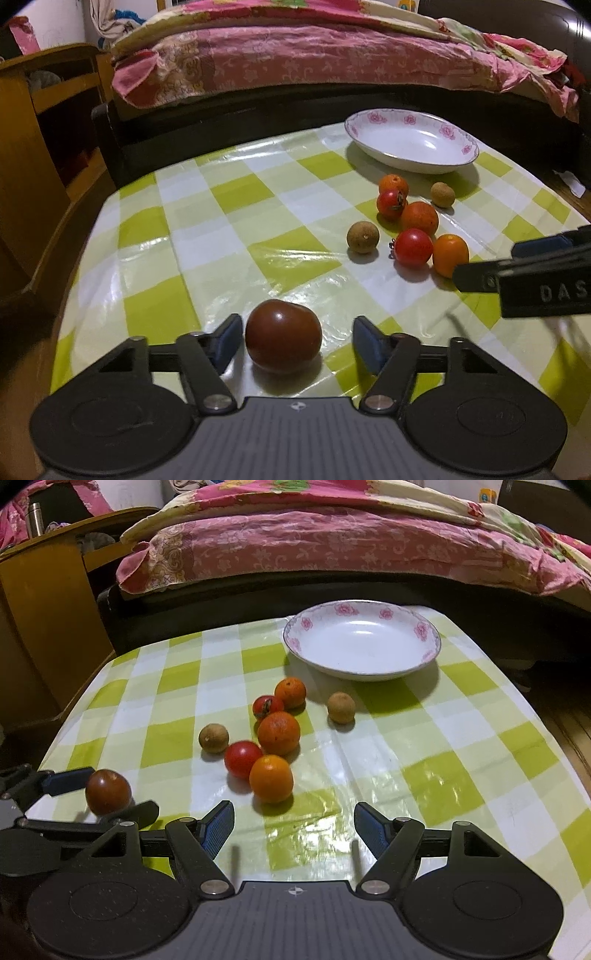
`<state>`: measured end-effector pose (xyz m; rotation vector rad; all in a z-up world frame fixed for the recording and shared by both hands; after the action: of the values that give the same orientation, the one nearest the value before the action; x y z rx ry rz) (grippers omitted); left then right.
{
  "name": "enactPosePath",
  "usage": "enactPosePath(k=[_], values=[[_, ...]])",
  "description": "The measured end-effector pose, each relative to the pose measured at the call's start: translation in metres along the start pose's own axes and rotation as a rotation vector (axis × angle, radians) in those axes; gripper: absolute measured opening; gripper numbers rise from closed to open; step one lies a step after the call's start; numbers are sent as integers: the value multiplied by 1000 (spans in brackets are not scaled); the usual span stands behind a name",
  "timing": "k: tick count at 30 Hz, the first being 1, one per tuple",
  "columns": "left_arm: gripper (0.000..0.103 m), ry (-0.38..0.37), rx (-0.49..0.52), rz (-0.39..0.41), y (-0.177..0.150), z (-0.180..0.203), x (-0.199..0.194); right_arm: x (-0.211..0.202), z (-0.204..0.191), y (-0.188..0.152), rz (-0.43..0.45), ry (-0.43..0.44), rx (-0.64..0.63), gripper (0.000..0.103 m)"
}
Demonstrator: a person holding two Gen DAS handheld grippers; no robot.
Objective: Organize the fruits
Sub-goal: 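Move left tool to the dark red tomato while right tool approaches a mandarin orange, then close left tool on the dark red tomato while right tool grasps the orange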
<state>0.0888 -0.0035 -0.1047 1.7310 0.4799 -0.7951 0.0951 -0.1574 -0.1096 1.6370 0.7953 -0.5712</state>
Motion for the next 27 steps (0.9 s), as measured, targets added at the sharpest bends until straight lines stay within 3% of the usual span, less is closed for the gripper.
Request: enactPosePath(k=[11,27], values=[[53,-20,-35,20,3,-5,-1,26,-6,9,7,4,-48,66],[52,-17,-24,16,1,-5,1,29,-4,16,54,-1,-87,65]])
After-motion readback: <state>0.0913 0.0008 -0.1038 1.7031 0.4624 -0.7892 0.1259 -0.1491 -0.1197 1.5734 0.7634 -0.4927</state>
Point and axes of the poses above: each gripper's, at about its wrist camera, not at the fingertips, and x roughly the way its jaws point, z to its right, y to its top, the point moved 10 cm from there along x, roughly the way its jaws point, and after that the axes turned 9 degrees about x, right-handed, at the moved point
